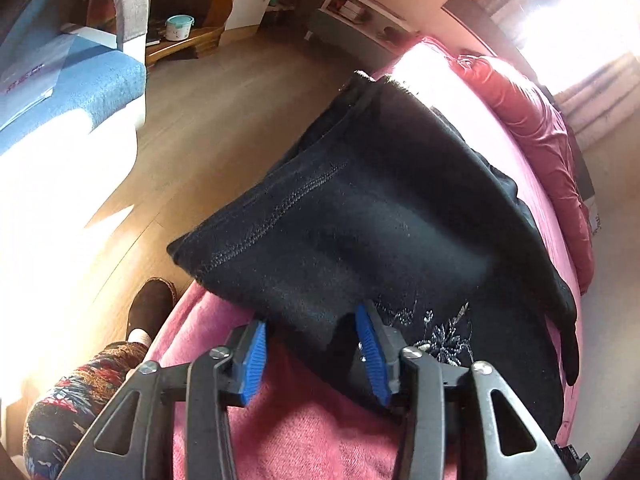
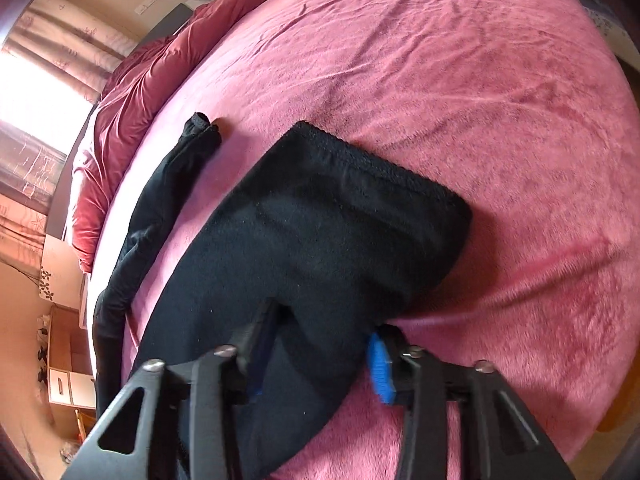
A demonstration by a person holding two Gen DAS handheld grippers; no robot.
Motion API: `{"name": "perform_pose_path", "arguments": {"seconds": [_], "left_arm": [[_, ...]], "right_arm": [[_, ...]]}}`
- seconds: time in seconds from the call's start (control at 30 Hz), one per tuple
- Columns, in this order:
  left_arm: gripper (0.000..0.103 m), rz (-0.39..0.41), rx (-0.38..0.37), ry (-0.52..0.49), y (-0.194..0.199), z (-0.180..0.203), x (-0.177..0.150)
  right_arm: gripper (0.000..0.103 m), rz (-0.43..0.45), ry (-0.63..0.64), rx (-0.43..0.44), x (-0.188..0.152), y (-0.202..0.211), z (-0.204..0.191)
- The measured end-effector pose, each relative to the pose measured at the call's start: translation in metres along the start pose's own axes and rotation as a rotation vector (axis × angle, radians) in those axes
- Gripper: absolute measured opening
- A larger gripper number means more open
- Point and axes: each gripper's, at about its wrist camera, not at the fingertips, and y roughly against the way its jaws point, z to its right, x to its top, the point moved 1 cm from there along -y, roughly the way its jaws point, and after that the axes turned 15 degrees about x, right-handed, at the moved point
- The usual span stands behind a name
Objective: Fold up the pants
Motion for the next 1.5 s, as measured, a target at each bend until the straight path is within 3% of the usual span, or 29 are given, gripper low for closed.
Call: {"name": "perform_pose_path", "arguments": {"seconds": [0.03,0.1,0.3,0.5,0.73,0.93,1.03,1.1,1.17,1.3,1.4,1.5], "left_arm": [[0.016,0.018,0.005,-0.013,0.002,0.002,0.002],[0.011,0.044,-0.002,-0.043,0.007,0.005,0.006],[0.008,0.123,0.021,-0.154,0.040,0.018,0.004],[0.007,0.135,-0.015,-0.207,0.073,0.008,-0.007],[0.007,0.076,-0.001,-0.247,0.091,-0.012,-0.047],[0.008,-0.029,0.106,-0.378,0.071,-0.007,-0.084],[0.022,-0.059,0.144,-0.370,0.067,-0.009,-0.084],[0.025,-0.040,0.143,-0.358,0.078,-0.013,-0.079],[0.026,-0.012,0.161,-0.340,0.090,-0.021,-0.070],[0.026,0.080,0.145,-0.262,0.114,-0.036,-0.041],[0.026,0.098,0.111,-0.209,0.117,-0.035,-0.011],[0.026,0.081,0.014,-0.167,0.109,-0.026,0.017]], "right_arm": [[0.023,-0.008,0.007,0.003,0.003,-0.001,-0.001],[0.015,-0.016,0.030,0.005,0.007,0.000,-0.006],[0.013,0.008,0.148,0.009,0.010,0.024,-0.029],[0.013,0.036,0.210,-0.005,0.002,0.055,-0.032],[0.013,0.045,0.209,-0.101,0.000,0.092,0.003],[0.013,-0.009,0.177,-0.218,-0.005,0.091,0.035],[0.021,-0.004,0.170,-0.208,-0.007,0.095,0.037],[0.041,0.006,0.184,-0.230,-0.006,0.103,0.033],[0.051,0.047,0.226,-0.294,-0.005,0.115,0.026],[0.058,0.142,0.297,-0.365,-0.005,0.136,0.005],[0.059,0.159,0.357,-0.323,-0.011,0.137,-0.020],[0.064,0.113,0.417,-0.230,-0.023,0.122,-0.051]]}}
